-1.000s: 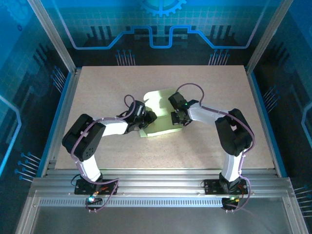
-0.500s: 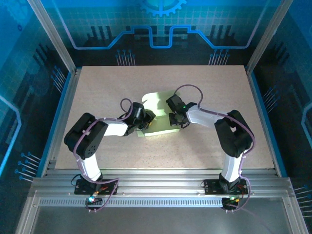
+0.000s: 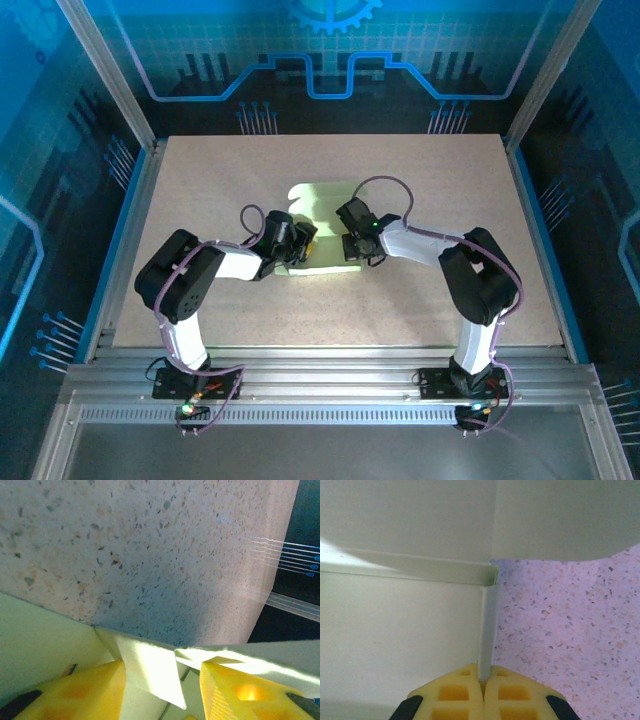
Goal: Fold the paper box
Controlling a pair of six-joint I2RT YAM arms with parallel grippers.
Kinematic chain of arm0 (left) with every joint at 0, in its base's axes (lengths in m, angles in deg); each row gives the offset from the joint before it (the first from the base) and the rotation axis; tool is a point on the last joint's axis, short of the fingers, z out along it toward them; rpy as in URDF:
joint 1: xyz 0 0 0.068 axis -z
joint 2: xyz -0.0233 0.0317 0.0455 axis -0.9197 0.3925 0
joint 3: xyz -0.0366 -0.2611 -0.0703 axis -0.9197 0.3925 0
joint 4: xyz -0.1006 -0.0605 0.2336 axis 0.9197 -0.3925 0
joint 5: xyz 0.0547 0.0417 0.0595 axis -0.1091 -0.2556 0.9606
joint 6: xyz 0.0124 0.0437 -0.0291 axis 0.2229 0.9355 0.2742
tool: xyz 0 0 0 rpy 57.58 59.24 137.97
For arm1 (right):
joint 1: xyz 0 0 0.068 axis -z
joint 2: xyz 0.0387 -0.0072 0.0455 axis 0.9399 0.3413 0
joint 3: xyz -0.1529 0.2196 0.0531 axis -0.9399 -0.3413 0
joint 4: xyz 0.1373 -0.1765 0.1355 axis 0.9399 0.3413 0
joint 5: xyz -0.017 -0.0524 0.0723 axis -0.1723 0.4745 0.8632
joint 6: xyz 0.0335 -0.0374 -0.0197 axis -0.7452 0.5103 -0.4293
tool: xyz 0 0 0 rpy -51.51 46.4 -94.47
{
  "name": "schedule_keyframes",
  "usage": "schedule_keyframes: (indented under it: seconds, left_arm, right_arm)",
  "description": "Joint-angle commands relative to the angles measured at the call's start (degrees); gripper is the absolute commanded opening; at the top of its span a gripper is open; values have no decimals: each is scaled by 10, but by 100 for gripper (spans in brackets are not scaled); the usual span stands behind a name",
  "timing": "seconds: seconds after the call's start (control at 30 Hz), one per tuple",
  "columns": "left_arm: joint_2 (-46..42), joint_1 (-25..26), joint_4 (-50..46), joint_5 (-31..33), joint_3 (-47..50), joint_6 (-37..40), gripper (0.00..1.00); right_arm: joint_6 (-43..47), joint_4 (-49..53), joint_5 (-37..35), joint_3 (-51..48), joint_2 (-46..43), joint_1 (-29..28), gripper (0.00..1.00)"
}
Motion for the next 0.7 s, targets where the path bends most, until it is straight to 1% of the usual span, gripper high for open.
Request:
schedule_keyframes:
  seconds: [0.0,0.07,0.17,0.23,0.3,0.53,0.6,0.67]
  left_arm:
    - [11,-5,48,4,-3,-20,48]
    - [12,-5,50,2,-6,-21,43]
    - [15,-6,63,1,-11,-20,31]
    - [15,-6,62,-1,-14,-18,29]
    - [15,-7,60,0,-16,-17,30]
    - [15,-11,72,0,-7,-9,43]
    - [5,-12,59,-8,-10,29,48]
    - [-17,-12,5,-10,-18,92,53]
  right_arm:
    - [3,30,59,-30,28,-30,0]
    - [3,28,60,-32,28,-29,0]
    - [4,30,60,-33,31,-32,0]
    - [4,30,58,-36,31,-33,0]
    - [4,31,56,-38,28,-33,0]
    - [4,31,55,-39,22,-32,0]
    - [6,29,57,-39,18,-26,0]
    - [6,30,58,-38,16,-20,0]
